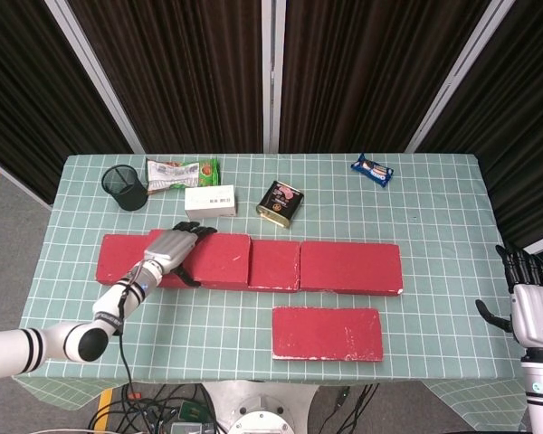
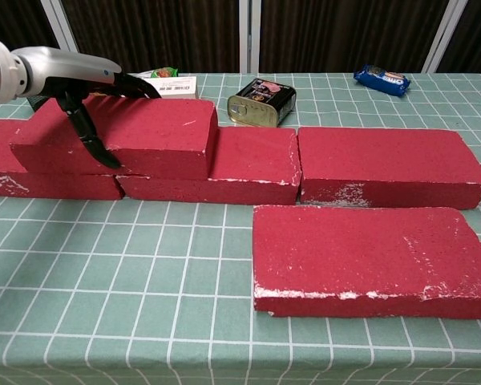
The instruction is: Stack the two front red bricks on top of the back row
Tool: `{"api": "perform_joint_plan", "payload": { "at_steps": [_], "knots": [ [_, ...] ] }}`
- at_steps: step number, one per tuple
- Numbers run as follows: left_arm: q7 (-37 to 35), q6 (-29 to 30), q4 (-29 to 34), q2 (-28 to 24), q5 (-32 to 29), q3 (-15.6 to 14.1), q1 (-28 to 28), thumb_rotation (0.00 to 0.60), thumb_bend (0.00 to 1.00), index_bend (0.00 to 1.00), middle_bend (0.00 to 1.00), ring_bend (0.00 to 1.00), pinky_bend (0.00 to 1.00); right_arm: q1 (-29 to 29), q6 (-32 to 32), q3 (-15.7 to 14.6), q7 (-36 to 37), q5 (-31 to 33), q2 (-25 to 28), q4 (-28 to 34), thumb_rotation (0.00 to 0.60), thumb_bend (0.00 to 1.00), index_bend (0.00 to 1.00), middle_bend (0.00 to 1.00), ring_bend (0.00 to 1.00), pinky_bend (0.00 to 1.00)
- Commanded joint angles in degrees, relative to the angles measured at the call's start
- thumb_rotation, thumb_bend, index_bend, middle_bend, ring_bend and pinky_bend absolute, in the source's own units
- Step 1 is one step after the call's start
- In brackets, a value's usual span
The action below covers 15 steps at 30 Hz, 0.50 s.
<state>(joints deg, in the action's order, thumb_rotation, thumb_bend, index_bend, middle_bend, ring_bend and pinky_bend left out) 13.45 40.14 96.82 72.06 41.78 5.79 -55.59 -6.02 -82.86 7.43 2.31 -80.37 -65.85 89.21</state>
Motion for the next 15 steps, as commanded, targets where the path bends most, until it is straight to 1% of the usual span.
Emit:
{"api": "perform_joint_plan", "payload": {
  "at_steps": [1, 5, 10, 15],
  "knots": [
    [-0.2, -0.1, -0.1, 0.0, 0.1, -0.1, -0.1, 0.6, 0.0, 0.12, 0.11, 0.0, 0.0, 0.0, 0.1, 0.0, -0.1, 0.1, 0.0, 0.0, 0.6, 0.17, 0.0, 0.0, 0.0, 0.0],
    [-0.6, -0.6, -0.2, -0.2, 0.3, -0.2, -0.3, 0.6, 0.0, 0.1, 0.09, 0.0, 0.0, 0.0, 0.1, 0.0, -0.1, 0.2, 0.0, 0.1, 0.6, 0.18, 0.0, 0.0, 0.0, 0.0],
    [-1.2, -1.1, -0.5, -0.3, 0.3, -0.4, -0.5, 0.6, 0.0, 0.08, 0.01, 0.0, 0.0, -0.1, 0.3, 0.0, -0.2, 0.3, 0.0, 0.0, 0.6, 0.18, 0.0, 0.0, 0.0, 0.0],
    [-2.0, -0.9, -0.5, -0.3, 0.8, -0.3, -0.4, 0.6, 0.0, 0.06, 0.0, 0.0, 0.0, -0.1, 0.4, 0.0, -0.2, 0.4, 0.0, 0.1, 0.6, 0.18, 0.0, 0.0, 0.0, 0.0]
  ]
}}
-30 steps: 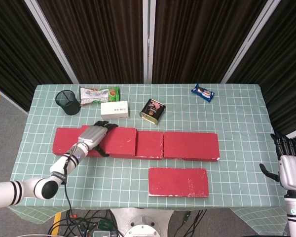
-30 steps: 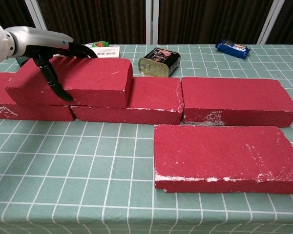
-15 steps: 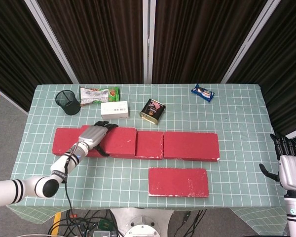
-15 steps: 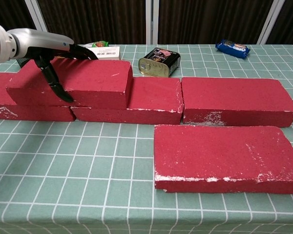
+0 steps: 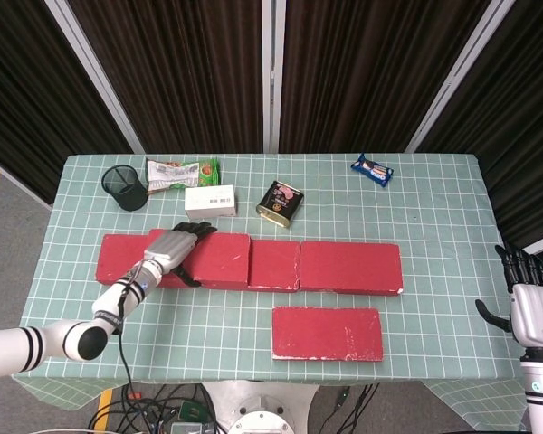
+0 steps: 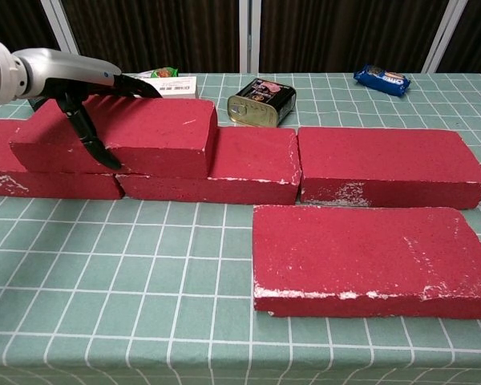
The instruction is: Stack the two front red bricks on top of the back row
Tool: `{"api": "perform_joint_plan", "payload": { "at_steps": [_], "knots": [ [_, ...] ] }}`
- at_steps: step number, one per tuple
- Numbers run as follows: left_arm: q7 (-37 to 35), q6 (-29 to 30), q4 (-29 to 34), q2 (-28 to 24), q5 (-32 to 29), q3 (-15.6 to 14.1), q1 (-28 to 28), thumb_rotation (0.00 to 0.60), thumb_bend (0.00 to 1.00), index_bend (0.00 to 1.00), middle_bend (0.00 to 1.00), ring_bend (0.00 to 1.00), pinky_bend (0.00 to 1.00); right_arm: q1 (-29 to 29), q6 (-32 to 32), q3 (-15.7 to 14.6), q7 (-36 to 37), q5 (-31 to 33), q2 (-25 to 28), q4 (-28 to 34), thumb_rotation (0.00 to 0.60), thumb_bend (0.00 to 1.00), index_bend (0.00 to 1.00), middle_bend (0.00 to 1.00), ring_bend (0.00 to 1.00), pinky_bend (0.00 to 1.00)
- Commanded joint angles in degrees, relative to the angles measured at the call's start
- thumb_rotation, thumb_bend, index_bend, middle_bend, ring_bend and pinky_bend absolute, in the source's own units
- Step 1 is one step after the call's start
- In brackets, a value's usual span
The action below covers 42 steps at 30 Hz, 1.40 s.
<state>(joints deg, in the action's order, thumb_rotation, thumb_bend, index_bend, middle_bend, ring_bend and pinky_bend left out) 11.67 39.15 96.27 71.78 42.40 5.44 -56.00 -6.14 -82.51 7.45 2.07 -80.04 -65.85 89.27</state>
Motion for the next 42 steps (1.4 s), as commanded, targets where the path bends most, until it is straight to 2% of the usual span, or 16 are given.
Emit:
{"api": "perform_joint_plan", "payload": {
  "at_steps": [1, 14, 25, 31, 34, 37, 40, 42],
  "knots": [
    [-0.4, 0.1, 0.1, 0.0, 0.3, 0.1, 0.1, 0.6, 0.0, 0.06, 0.0, 0.0, 0.0, 0.0, 0.0, 0.0, 0.0, 0.1, 0.0, 0.0, 0.6, 0.18, 0.0, 0.0, 0.0, 0.0],
    [-0.8, 0.7, 1.5, -1.3, 0.6, 0.4, -0.3, 0.6, 0.0, 0.04, 0.0, 0.0, 0.0, 0.0, 0.0, 0.0, 0.1, 0.1, 0.2, 0.2, 0.6, 0.18, 0.0, 0.0, 0.0, 0.0],
    [-0.6, 3.4, 8.1, -6.1, 1.1, -0.2, 1.1, 0.6, 0.0, 0.04, 0.0, 0.0, 0.0, 0.0, -0.3, -0.2, 0.2, -0.7, 0.3, 0.3, 0.6, 0.18, 0.0, 0.0, 0.0, 0.0],
    [-1.3, 6.4, 12.8, -10.2, 4.3, -0.7, 3.8, 0.6, 0.0, 0.04, 0.0, 0.0, 0.0, -0.1, -0.3, -0.7, -0.4, -1.8, 0.7, 1.3, 0.6, 0.18, 0.0, 0.0, 0.0, 0.0],
    [-0.8, 11.2, 16.0, -12.8, 7.7, -2.0, 7.2, 0.6, 0.0, 0.04, 0.0, 0.0, 0.0, 0.0, 0.4, -2.1, 2.8, -3.9, 2.3, 3.3, 0.6, 0.18, 0.0, 0.0, 0.0, 0.0],
    [0.2, 20.1, 17.9, -14.4, 13.2, -3.7, 12.5, 0.6, 0.0, 0.04, 0.0, 0.0, 0.0, 0.5, 0.0, -4.1, 7.7, -8.0, 5.1, 5.1, 0.6, 0.18, 0.0, 0.0, 0.0, 0.0],
    [0.9, 29.6, 17.9, -14.8, 18.3, -5.3, 18.6, 0.6, 0.0, 0.04, 0.0, 0.0, 0.0, 0.7, -0.5, -6.2, 7.9, -12.1, 7.4, 6.7, 0.6, 0.16, 0.0, 0.0, 0.0, 0.0],
    [0.7, 32.9, 17.6, -15.2, 19.6, -6.0, 21.3, 0.6, 0.0, 0.04, 0.0, 0.0, 0.0, 0.4, 0.1, -7.4, 7.1, -14.6, 8.4, 8.2, 0.6, 0.15, 0.0, 0.0, 0.0, 0.0]
  ]
}}
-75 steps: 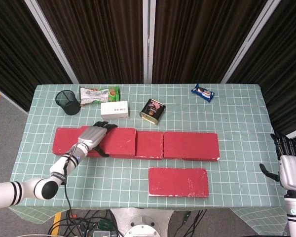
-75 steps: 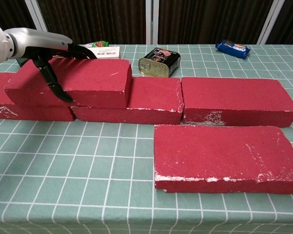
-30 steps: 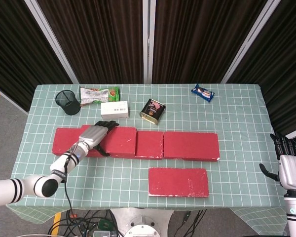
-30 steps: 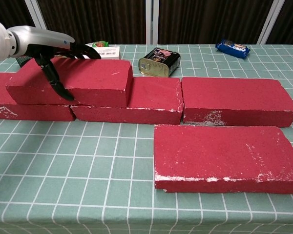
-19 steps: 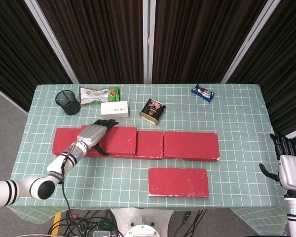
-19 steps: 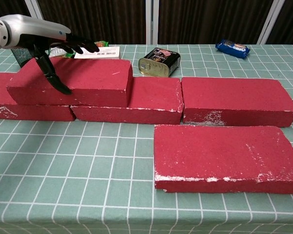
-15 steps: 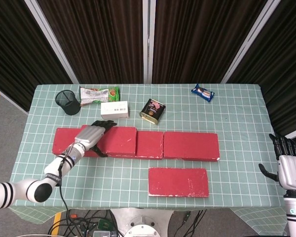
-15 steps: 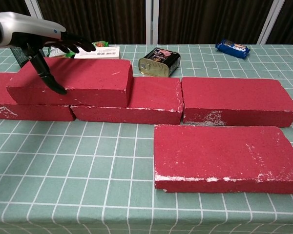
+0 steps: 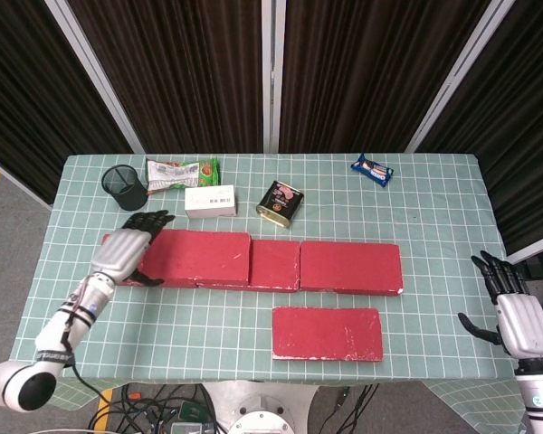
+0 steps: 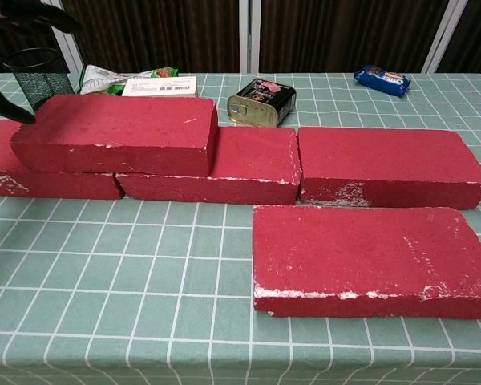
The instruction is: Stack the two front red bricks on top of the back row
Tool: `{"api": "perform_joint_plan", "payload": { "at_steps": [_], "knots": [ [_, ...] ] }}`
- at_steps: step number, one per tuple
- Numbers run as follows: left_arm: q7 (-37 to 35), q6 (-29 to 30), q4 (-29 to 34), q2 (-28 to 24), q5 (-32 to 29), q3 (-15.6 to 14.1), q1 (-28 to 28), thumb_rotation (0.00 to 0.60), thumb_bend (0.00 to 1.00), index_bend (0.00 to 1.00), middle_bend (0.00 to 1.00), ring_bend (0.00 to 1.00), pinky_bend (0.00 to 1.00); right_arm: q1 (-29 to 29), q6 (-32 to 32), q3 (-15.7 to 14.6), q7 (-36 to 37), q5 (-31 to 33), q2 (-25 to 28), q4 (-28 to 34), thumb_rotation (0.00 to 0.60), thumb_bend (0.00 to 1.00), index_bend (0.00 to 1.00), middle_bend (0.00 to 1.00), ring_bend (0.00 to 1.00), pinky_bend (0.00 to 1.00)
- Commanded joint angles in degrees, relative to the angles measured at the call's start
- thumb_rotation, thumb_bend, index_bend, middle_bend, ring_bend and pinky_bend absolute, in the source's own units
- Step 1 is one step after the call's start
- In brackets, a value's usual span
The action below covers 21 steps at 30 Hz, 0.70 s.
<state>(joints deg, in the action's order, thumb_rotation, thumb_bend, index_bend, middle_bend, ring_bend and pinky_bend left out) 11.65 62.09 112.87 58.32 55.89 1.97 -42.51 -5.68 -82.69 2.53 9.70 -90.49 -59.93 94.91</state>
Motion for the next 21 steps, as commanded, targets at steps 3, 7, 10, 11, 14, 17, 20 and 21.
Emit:
{"api": "perform_joint_plan", "payload": {
  "at_steps": [3, 7, 10, 11, 14, 17, 20, 21],
  "knots": [
    [0.9, 13.3, -0.5, -2.4, 7.9, -3.9, 11.4, 0.6, 0.0, 0.04, 0.0, 0.0, 0.0, -1.5, 2.3, -4.3, -2.8, -8.3, 4.2, 5.6, 0.6, 0.1, 0.0, 0.0, 0.0, 0.0],
    [-0.6, 15.9, -2.5, -2.5, 10.2, -5.4, 15.5, 0.6, 0.0, 0.04, 0.0, 0.0, 0.0, -3.7, 6.6, -5.3, -7.7, -10.6, 5.7, 9.9, 0.6, 0.01, 0.0, 0.0, 0.0, 0.0],
    [-2.2, 16.8, -4.0, -2.2, 11.6, -6.2, 18.2, 0.6, 0.0, 0.04, 0.0, 0.0, 0.0, -5.5, 11.3, -5.3, -11.7, -8.7, 5.7, 12.6, 0.6, 0.0, 0.0, 0.0, 0.0, 0.0],
    [-3.1, 17.1, -4.4, -2.1, 12.1, -6.4, 19.1, 0.6, 0.0, 0.04, 0.0, 0.0, 0.0, -6.3, 13.3, -5.3, -12.9, -7.5, 5.6, 13.7, 0.6, 0.0, 0.0, 0.0, 0.0, 0.0],
    [-5.4, 17.1, -5.0, -2.3, 13.2, -6.9, 21.1, 0.6, 0.0, 0.04, 0.0, 0.0, 0.0, -8.3, 17.9, -5.2, -14.7, -5.0, 5.0, 15.9, 0.6, 0.0, 0.0, 0.0, 0.0, 0.0],
    [-6.9, 15.5, -4.9, -3.7, 14.0, -7.8, 22.1, 0.6, 0.0, 0.04, 0.0, 0.0, 0.0, -10.2, 21.5, -5.4, -13.6, -3.9, 4.5, 17.4, 0.6, 0.0, 0.0, 0.0, 0.0, 0.0],
    [-9.1, 14.3, -5.7, -4.7, 15.5, -7.9, 23.0, 0.6, 0.0, 0.04, 0.0, 0.0, 0.0, -12.0, 24.2, -5.1, -14.0, -2.6, 3.3, 17.7, 0.6, 0.0, 0.0, 0.0, 0.0, 0.0],
    [-9.5, 14.2, -6.1, -4.7, 15.9, -7.9, 23.3, 0.6, 0.0, 0.04, 0.0, 0.0, 0.0, -12.4, 24.9, -4.9, -14.6, -1.9, 2.8, 17.7, 0.6, 0.0, 0.0, 0.0, 0.0, 0.0]
  ]
}}
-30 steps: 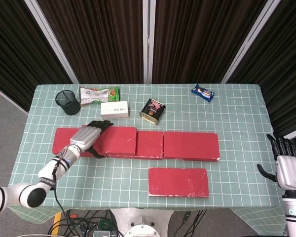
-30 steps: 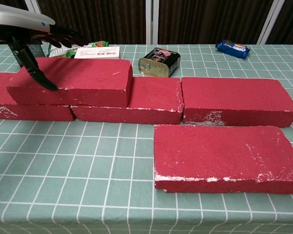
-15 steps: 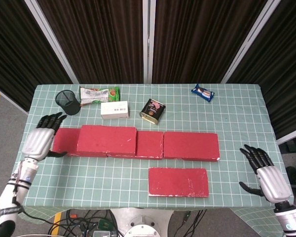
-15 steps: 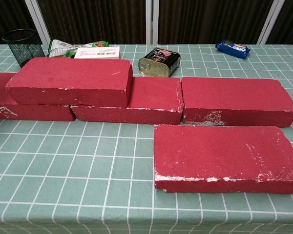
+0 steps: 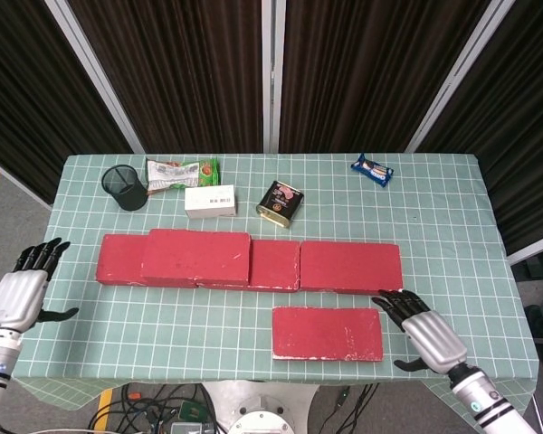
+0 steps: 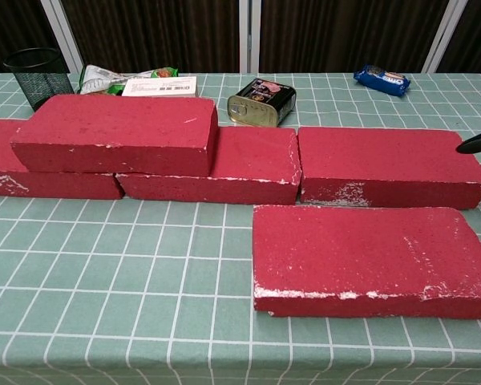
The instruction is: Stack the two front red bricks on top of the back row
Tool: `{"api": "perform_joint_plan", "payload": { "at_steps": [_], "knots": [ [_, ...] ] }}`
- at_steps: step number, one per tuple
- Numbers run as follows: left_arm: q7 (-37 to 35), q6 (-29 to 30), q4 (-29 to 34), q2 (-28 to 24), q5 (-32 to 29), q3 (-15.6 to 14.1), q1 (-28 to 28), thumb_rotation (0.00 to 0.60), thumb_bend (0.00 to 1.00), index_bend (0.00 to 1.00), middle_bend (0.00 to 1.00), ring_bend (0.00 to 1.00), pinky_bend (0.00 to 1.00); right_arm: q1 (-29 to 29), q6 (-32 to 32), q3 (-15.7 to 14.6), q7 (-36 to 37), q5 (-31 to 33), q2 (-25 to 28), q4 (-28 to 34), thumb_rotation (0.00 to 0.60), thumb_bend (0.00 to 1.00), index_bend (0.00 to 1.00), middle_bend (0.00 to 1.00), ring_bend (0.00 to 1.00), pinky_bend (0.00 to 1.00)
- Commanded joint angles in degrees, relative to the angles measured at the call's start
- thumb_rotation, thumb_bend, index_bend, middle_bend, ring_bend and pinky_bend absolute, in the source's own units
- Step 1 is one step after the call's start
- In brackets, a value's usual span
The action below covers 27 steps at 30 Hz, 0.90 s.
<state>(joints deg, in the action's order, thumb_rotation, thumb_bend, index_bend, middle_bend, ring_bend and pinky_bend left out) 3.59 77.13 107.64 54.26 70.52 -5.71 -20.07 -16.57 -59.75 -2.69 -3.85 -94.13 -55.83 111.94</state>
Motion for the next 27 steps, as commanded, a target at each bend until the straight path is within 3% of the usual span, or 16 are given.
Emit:
{"api": "perform_joint_plan", "payload": {
  "at_steps": [1, 10, 27],
  "knots": [
    [-1.7, -0.8, -1.2, -0.7, 1.6, -0.1, 1.1, 0.6, 0.0, 0.04, 0.0, 0.0, 0.0, -1.9, 2.6, 0.6, -1.6, 2.4, -1.9, 0.8, 0.6, 0.0, 0.0, 0.0, 0.0, 0.0],
    [-4.0, 0.6, -4.2, 0.4, 4.8, 1.1, 4.0, 0.6, 0.0, 0.04, 0.0, 0.0, 0.0, -4.9, 7.2, 1.4, -10.0, 10.0, -8.7, 1.8, 0.6, 0.0, 0.0, 0.0, 0.0, 0.0],
    [-8.0, -3.8, -7.4, 0.0, 4.7, 2.5, 5.9, 0.6, 0.0, 0.04, 0.0, 0.0, 0.0, -8.4, 7.7, 2.7, -19.2, 21.8, -16.9, 0.7, 0.6, 0.0, 0.0, 0.0, 0.0, 0.0]
  ]
}}
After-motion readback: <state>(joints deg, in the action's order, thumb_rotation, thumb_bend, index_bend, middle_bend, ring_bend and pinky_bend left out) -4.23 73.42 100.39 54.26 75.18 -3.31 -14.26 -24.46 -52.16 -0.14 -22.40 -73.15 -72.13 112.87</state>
